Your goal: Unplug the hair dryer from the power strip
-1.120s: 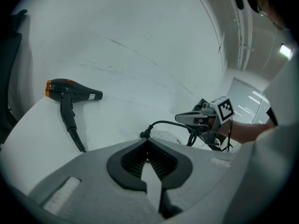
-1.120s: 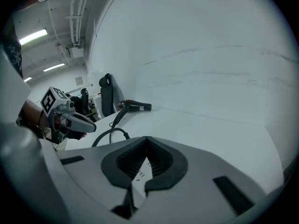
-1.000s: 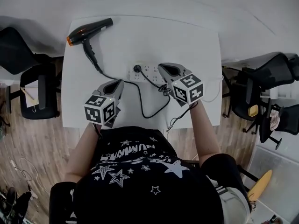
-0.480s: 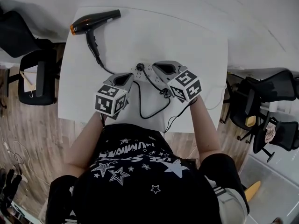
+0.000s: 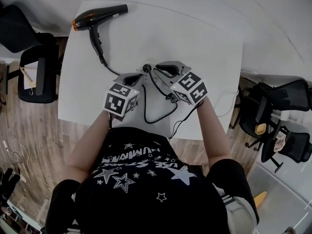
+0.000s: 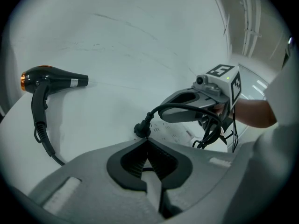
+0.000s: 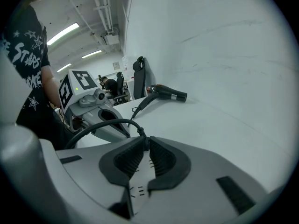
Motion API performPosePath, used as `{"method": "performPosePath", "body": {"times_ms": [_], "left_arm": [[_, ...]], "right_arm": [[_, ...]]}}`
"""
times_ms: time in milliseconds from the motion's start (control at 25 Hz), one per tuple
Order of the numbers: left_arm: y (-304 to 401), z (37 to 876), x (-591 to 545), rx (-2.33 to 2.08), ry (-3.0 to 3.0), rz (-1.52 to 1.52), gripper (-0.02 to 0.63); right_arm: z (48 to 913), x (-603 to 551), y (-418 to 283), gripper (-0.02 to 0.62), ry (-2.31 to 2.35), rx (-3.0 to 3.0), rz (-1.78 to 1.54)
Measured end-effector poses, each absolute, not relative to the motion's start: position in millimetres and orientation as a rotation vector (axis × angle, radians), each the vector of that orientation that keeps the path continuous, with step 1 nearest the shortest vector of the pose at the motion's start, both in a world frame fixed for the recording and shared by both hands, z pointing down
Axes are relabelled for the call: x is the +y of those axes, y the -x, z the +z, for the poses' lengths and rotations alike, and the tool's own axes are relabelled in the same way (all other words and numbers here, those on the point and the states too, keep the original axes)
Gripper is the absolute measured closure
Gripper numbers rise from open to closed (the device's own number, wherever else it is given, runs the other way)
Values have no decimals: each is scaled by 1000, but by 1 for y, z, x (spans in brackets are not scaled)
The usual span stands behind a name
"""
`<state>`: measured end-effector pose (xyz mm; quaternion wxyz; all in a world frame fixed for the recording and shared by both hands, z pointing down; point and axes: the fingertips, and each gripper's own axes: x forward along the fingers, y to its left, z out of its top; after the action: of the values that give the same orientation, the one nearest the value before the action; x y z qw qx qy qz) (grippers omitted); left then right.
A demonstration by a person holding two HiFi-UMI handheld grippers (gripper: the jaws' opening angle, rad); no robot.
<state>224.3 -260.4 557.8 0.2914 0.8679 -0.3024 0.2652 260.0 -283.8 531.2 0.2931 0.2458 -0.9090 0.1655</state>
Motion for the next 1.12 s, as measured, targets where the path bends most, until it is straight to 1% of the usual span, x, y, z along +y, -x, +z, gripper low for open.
{"method": "performPosePath", "body": {"times_ms": [400,600,880,1000,1040,1080,1120], "left_arm": [[-227,572,-261,-796,-2264,757,598],[-227,571,-262,-796,-2253,762,598],[-227,570,-261,-800,-2248,739,598],[-228,571,-261,-799,-2255,746,598],[-228,571,-261,-800,-2257,747,598],[-228,571,-261,-802,-2258,748,598],[-227,571,-261,-804,-2259,748,598]], "right_arm": [[537,-278,-242,466,-509,-2408,316],[539,-276,-233,451,-461,-2394,274],[543,-280,-226,457,-463,-2373,228],[547,-281,-223,484,-470,-2361,225],[548,-283,-223,507,-478,-2359,223],[548,-284,-223,517,-482,-2358,223],[548,-285,-222,518,-483,-2360,228]]}}
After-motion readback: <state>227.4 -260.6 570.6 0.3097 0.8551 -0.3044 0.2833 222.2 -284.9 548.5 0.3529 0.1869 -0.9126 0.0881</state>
